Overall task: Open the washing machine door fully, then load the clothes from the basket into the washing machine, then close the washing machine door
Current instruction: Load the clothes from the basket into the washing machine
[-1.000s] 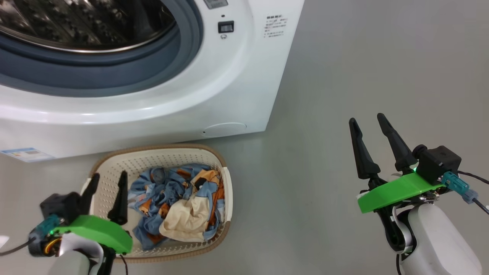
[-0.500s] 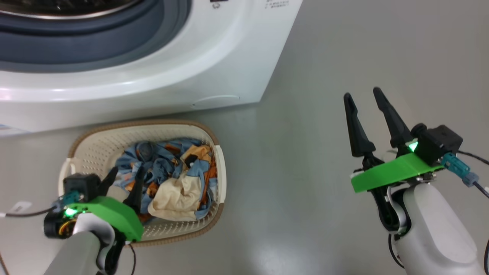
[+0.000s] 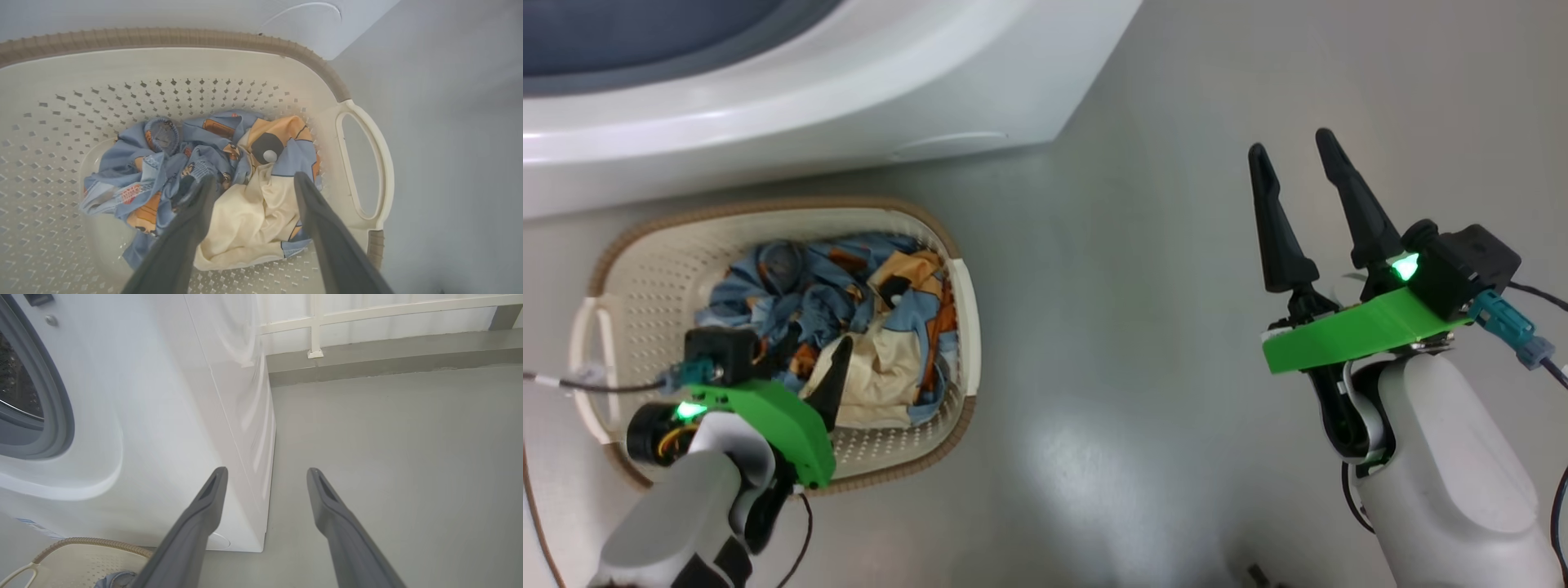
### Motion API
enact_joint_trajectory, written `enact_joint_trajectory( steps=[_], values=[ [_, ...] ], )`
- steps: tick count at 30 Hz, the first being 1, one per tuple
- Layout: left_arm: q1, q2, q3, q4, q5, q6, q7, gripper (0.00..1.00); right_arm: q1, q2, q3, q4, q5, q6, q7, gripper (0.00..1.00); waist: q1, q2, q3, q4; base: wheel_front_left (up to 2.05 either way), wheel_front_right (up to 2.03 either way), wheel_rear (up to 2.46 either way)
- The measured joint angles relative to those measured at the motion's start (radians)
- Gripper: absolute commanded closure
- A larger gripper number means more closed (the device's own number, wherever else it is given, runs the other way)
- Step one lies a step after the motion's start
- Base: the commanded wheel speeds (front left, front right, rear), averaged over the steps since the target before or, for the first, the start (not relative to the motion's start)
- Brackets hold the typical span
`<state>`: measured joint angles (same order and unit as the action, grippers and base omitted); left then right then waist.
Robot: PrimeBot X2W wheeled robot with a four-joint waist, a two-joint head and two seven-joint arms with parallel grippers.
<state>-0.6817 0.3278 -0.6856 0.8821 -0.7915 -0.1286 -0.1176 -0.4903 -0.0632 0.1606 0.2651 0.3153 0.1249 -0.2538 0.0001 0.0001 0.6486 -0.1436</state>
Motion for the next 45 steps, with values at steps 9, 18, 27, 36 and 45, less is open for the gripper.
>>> enact_joint_trajectory(
  steps=[9,18,27,36,45],
  values=[
    [-0.115,0.031,-0.179,0.063,-0.044,0.0,0.023,0.0,-0.038,0.004,-0.001,-0.022,-0.001,0.0,0.0,0.0,0.0,0.0,0.096,-0.029,0.0,0.0,0.0],
    [-0.231,0.058,-0.314,0.101,-0.09,0.0,0.031,0.0,-0.07,0.004,0.012,-0.049,0.001,0.0,0.0,0.0,0.0,0.0,0.191,-0.057,0.0,0.0,0.0],
    [-0.301,0.102,-0.431,0.147,-0.116,0.0,0.029,0.0,-0.09,0.006,0.034,-0.064,0.011,0.0,0.0,0.0,0.0,0.0,0.261,-0.101,0.0,0.0,0.0],
    [-0.365,0.128,-0.518,0.181,-0.168,0.0,0.056,0.0,-0.09,0.007,0.035,-0.08,0.012,0.0,0.0,0.0,-0.0001,0.0,0.317,-0.142,0.0,0.0,0.0],
    [-0.388,0.127,-0.562,0.209,-0.229,0.0,0.099,1.0,-0.091,0.008,0.047,-0.081,0.038,0.0,0.0,0.0,-0.0001,0.0,0.317,-0.16,0.0,0.0,0.0]
  ],
)
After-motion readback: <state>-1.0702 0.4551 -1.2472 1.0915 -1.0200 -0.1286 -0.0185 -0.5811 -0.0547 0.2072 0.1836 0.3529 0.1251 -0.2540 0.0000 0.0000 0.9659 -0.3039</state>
